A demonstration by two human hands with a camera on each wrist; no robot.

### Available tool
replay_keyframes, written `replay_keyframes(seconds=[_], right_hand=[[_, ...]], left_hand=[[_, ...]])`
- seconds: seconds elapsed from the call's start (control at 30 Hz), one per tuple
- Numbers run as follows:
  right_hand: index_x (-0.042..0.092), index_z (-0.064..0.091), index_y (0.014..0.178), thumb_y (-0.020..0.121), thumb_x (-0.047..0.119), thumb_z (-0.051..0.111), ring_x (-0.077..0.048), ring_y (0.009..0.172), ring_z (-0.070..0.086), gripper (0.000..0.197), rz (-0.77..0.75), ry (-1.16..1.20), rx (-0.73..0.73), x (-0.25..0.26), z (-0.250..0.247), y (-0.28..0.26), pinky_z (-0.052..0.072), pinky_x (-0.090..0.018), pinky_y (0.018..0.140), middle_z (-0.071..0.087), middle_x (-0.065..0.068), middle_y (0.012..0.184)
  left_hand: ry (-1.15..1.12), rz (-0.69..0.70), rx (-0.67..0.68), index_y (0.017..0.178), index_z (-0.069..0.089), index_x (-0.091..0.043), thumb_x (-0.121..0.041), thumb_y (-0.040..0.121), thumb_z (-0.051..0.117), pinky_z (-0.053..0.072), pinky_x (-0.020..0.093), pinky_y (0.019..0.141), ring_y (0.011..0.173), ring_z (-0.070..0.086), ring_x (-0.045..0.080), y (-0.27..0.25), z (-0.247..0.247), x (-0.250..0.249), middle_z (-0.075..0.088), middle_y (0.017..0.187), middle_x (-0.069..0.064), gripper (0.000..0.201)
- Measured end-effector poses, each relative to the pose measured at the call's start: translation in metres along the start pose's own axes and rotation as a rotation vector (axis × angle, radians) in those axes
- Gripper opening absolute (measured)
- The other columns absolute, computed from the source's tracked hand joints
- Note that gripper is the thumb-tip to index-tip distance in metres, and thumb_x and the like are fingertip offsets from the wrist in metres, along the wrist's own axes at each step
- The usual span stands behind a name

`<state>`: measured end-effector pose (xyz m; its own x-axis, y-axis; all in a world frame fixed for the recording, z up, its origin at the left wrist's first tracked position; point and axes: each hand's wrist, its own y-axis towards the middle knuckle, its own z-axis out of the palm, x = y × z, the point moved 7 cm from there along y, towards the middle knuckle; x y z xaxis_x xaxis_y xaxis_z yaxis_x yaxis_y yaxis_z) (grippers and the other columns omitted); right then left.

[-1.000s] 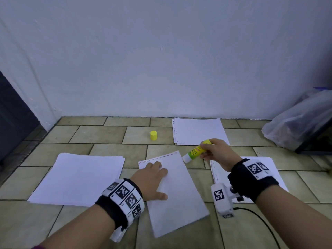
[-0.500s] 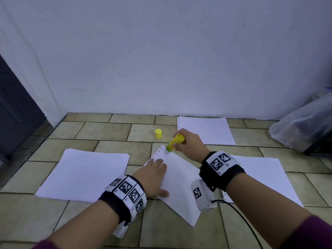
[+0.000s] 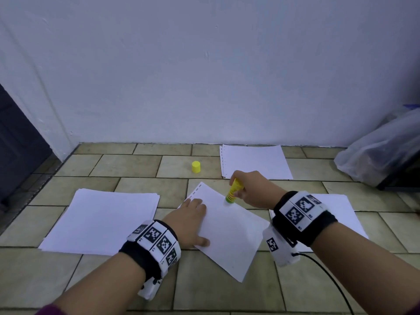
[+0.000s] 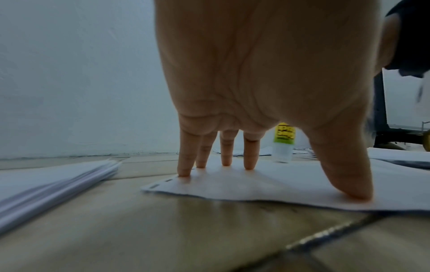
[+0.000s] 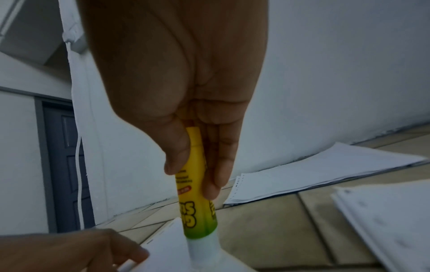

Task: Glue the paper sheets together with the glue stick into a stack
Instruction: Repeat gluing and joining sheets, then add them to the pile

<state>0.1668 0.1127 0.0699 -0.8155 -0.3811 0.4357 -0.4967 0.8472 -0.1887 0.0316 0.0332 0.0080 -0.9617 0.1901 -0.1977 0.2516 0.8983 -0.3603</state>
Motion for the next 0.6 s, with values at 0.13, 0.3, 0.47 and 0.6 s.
replay_keyframes(seconds=[0.13, 0.3, 0.47, 0.6], right_hand=[[0.018, 0.054, 0.112, 0.090, 0.017, 0.063, -0.019, 0.075, 0.052, 0.024, 0.028, -0.011, 0.032, -0.023, -0.008, -0.025, 0.039, -0.020, 0.057, 0.053, -0.004, 0.094], [0.027, 0.052, 0.097, 0.088, 0.017, 0.064, -0.017, 0.083, 0.056, 0.018, 0.038, -0.017, 0.076, -0.044, -0.015, -0.046, 0.047, -0.027, 0.073, 0.058, 0.000, 0.094], [0.020, 0.056, 0.095, 0.088, 0.010, 0.062, -0.016, 0.077, 0.064, 0.014, 0.057, 0.041, 0.076, -0.059, -0.020, -0.053, 0.052, -0.025, 0.071, 0.065, 0.000, 0.088], [0.008, 0.059, 0.089, 0.088, -0.004, 0.059, -0.019, 0.063, 0.065, 0.012, 0.163, 0.476, 0.068, -0.080, -0.021, -0.053, 0.055, -0.024, 0.062, 0.067, -0.012, 0.081]], left_hand=[[-0.019, -0.001, 0.012, 0.142, 0.027, -0.014, -0.054, 0.082, 0.065, 0.023, 0.036, 0.116, 0.145, 0.009, 0.023, 0.001, 0.004, 0.004, 0.011, 0.157, 0.004, 0.082], [-0.009, 0.000, 0.015, 0.144, 0.025, -0.016, -0.053, 0.082, 0.065, 0.023, 0.034, 0.115, 0.146, 0.009, 0.021, 0.002, 0.004, 0.004, 0.011, 0.157, 0.002, 0.084], [0.026, -0.010, 0.049, 0.143, 0.028, -0.018, -0.052, 0.085, 0.062, 0.027, 0.033, 0.112, 0.140, 0.020, 0.021, 0.001, -0.001, 0.003, 0.020, 0.152, 0.002, 0.075], [0.075, -0.018, 0.033, 0.140, 0.035, -0.019, -0.027, 0.099, 0.048, 0.038, 0.034, 0.102, 0.130, 0.031, 0.023, -0.002, -0.007, 0.005, 0.031, 0.143, 0.001, 0.044]])
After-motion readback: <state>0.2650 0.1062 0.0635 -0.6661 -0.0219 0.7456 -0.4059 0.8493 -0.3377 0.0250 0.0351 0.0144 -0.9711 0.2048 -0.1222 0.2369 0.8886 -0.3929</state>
